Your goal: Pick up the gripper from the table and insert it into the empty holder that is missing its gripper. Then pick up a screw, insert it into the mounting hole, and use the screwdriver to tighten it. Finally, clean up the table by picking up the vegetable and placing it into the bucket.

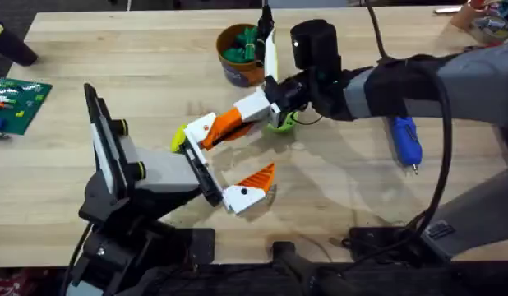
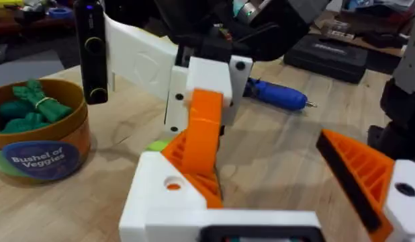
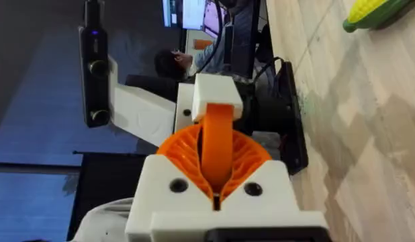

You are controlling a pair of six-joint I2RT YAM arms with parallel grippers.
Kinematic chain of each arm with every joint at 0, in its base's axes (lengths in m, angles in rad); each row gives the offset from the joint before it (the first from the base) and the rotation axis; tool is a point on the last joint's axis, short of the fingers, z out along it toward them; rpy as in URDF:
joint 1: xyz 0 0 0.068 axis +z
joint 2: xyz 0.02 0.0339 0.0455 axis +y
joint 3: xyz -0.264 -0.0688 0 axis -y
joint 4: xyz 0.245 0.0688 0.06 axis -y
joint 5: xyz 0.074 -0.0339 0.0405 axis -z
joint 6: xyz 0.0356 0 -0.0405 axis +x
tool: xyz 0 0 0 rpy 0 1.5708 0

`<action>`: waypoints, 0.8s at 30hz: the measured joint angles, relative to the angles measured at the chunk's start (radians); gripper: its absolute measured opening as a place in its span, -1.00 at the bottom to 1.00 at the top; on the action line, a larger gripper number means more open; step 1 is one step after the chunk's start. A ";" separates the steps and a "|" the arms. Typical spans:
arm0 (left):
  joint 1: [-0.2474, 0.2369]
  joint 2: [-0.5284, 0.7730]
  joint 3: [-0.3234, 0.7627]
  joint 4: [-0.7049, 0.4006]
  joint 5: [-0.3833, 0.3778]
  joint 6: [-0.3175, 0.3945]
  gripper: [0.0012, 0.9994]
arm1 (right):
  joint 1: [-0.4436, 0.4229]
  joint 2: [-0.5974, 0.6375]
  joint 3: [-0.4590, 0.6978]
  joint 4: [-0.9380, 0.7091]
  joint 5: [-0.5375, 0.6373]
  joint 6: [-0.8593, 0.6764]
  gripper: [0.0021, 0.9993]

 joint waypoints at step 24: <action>-0.022 0.000 0.000 -0.010 0.163 -0.025 0.98 | 0.055 0.000 0.002 -0.038 -0.025 -0.019 0.99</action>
